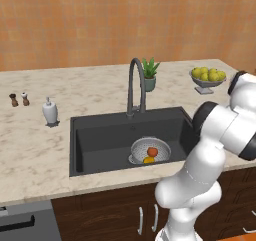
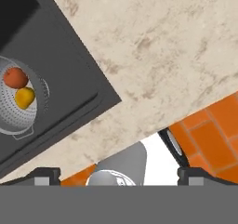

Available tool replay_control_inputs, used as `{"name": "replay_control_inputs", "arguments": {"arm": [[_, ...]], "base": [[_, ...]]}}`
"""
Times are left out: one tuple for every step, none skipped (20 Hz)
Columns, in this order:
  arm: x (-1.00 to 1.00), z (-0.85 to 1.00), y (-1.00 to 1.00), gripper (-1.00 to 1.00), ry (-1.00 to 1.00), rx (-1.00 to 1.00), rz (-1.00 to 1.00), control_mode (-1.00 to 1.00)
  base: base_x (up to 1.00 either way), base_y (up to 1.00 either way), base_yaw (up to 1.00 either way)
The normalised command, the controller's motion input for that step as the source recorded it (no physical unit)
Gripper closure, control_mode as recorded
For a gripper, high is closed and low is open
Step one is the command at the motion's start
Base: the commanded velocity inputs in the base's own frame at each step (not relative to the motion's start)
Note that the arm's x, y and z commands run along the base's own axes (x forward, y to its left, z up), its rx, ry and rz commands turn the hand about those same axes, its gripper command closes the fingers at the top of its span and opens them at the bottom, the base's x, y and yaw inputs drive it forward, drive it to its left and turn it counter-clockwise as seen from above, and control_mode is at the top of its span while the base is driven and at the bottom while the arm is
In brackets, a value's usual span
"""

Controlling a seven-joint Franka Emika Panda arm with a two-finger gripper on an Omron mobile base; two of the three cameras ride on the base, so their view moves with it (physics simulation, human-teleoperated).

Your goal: Put the colander in the sink, put the tangerine, mango, orange in the colander, and turn on the sink faucet and pour water over the colander.

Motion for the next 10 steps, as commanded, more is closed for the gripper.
{"name": "replay_control_inputs", "arguments": {"arm": [[0.37, -0.26, -0.08, -1.00, 0.00, -0.13, 0.17, -1.00], [0.37, -0.26, -0.09, -1.00, 0.00, -0.14, 0.17, -1.00], [0.35, -0.24, -0.14, -1.00, 0.00, -0.14, 0.15, -1.00], [0.28, -0.22, -0.21, -1.00, 0.00, -0.13, 0.15, -1.00], [0.21, -0.26, -0.27, -1.00, 0.00, -0.10, 0.14, -1.00], [0.18, -0.29, -0.32, -1.00, 0.00, -0.08, 0.13, -1.00], [0.16, -0.27, -0.32, -1.00, -0.02, -0.05, 0.09, -1.00], [0.18, -0.23, -0.24, -1.00, -0.01, -0.03, 0.05, -1.00], [0.21, -0.22, -0.22, -1.00, 0.00, -0.01, 0.03, -1.00], [0.21, -0.19, -0.19, -1.00, 0.00, -0.01, 0.02, -1.00]], "base": [[0.00, 0.00, 0.00], [0.00, 0.00, 0.00], [0.00, 0.00, 0.00], [0.00, 0.00, 0.00], [0.00, 0.00, 0.00], [0.00, 0.00, 0.00], [0.00, 0.00, 0.00], [0.00, 0.00, 0.00], [0.00, 0.00, 0.00], [0.00, 0.00, 0.00]]}}
